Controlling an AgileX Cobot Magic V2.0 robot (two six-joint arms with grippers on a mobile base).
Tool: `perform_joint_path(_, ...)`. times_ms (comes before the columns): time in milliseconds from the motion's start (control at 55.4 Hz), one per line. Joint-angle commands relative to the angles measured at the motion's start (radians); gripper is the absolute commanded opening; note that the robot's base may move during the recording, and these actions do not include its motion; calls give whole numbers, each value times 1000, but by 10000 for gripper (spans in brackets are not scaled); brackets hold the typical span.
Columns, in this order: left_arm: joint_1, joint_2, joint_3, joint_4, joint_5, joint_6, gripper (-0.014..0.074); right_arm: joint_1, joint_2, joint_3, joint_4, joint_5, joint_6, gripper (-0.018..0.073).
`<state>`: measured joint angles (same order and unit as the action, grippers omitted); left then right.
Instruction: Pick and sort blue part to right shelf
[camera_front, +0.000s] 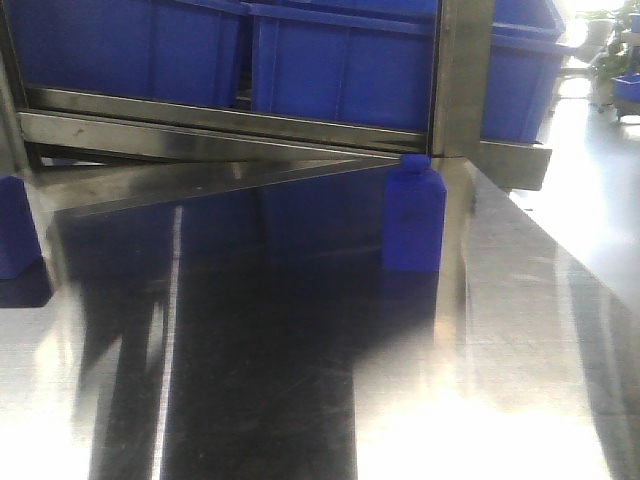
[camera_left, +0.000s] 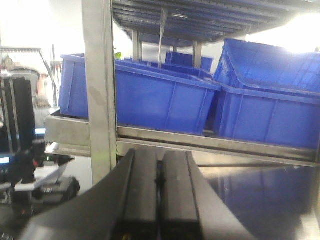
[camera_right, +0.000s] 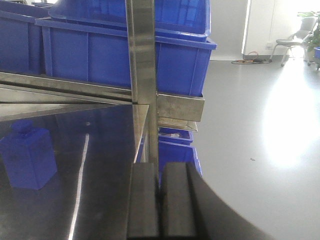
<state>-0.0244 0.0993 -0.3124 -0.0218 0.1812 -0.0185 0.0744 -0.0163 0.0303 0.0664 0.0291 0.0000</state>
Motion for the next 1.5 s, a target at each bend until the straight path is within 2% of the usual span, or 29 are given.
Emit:
perform_joint_path(0,-6,110,-170,-17,105,-1,129,-4,-11,-9,-9,-90,0,120)
perform_joint_path(181,-6,335,-394,-64,352,-1,160,-4,-11,-9,-9,-90,0,120)
perform_joint_path(271,-6,465,-481,-83,442,5,277,-4,-11,-9,-9,-90,0,120)
perform_joint_path(470,-6,669,-594,-114,542,7,545,-4,-11,-9,-9,-90,0,120)
perform_joint_path(578,-6,786,-663,-119,629,12,616,-4,-11,-9,-9,-90,0,120)
perform_joint_path(686,-6,916,-749,-129,704,59,622,-4,-11,-9,-9,-90,0,120)
perform_joint_path(903,-6,1130,-906,-129,759,59,622,-4,-11,-9,-9,-90,0,120)
perform_joint_path(993,-6,1205,-959,-155,783,59,622,-4,-11,-9,-9,-90,0,120)
perform_joint_path(1102,-6,1296,-1000,-181,786,59,621,-4,-11,-9,-9,-90,0,120)
perform_joint_path(1481,-21,1509,-1020,-181,741,59,620,-4,-11,-9,-9,-90,0,120)
